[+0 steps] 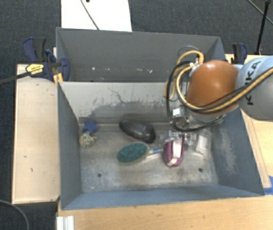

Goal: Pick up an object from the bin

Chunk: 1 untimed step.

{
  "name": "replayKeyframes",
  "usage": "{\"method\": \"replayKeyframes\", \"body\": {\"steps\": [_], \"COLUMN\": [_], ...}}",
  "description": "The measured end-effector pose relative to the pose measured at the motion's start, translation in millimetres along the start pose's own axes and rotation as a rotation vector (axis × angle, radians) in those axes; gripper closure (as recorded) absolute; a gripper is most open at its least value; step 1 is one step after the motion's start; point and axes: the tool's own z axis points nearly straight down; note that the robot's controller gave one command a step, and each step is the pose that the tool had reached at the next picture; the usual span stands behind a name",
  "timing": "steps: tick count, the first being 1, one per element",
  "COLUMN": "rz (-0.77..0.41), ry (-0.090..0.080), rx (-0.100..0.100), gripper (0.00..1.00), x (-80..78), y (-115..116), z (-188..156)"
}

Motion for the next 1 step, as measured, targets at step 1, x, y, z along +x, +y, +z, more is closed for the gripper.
{"method": "replayKeyframes", "body": {"steps": [1], "rz": [-0.044], "ry": [-0.001], "rx": [0.007], "gripper": [1.0], "x": [-8.8], "y": [4.5], "z": [-135.4]}}
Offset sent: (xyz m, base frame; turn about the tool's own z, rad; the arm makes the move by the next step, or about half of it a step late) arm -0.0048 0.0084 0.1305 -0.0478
